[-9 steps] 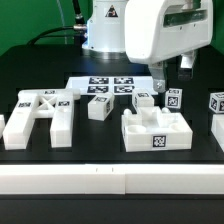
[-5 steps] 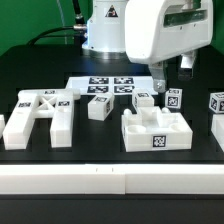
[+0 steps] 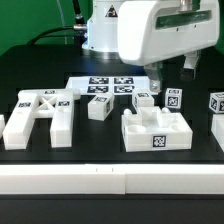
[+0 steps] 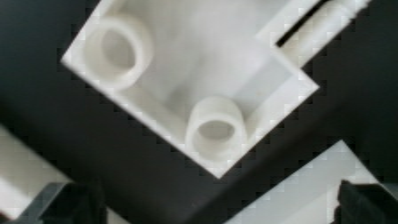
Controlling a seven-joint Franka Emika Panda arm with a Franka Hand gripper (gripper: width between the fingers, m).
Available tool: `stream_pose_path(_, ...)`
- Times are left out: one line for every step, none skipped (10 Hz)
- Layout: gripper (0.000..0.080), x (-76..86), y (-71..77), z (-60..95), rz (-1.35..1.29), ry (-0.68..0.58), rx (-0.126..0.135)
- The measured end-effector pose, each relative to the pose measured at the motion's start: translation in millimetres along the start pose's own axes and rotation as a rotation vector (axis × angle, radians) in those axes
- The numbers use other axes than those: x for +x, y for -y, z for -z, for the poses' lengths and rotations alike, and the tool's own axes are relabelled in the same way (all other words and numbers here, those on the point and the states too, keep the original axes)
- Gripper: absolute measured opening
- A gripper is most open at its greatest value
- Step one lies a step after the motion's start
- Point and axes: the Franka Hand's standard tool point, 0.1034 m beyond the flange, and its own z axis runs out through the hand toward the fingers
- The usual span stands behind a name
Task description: Assemble chair
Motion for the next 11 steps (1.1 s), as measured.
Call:
stream_pose_path(0.0649, 4.1, 0.8, 1.3, -0.058, -0.005, 0.004)
stream_pose_path(0.0649, 5.7, 2.8, 1.5, -0.112, -0.011, 0.007)
stream_pose_path(0.0649, 5.5, 3.5, 0.9, -0.188, -0.012, 0.013)
stream_pose_path(0.0649, 5.6, 3.8, 0.8, -0.241, -0.012, 0.016)
stream_pose_path(0.0649, 5.8, 4.3, 0.8, -0.280, -0.012, 0.016)
stream_pose_path(0.0649, 6.1, 6.0, 0.4, -0.383, -0.012, 0.026)
stream_pose_path(0.0649, 2.7, 9.2, -5.9, -0.481, 0.000, 0.035)
stream_pose_path(0.0649, -1.3, 11.3, -18.0, -0.516, 0.020, 0.040)
stream_pose_path(0.0649, -3.5, 10.5, -27.2, -0.528, 0.031, 0.047)
stream_pose_path(0.0649, -4.8, 11.3, -31.5, -0.534, 0.038, 0.052)
stream_pose_path(0.0649, -3.2, 11.4, -29.3, -0.531, 0.033, 0.051)
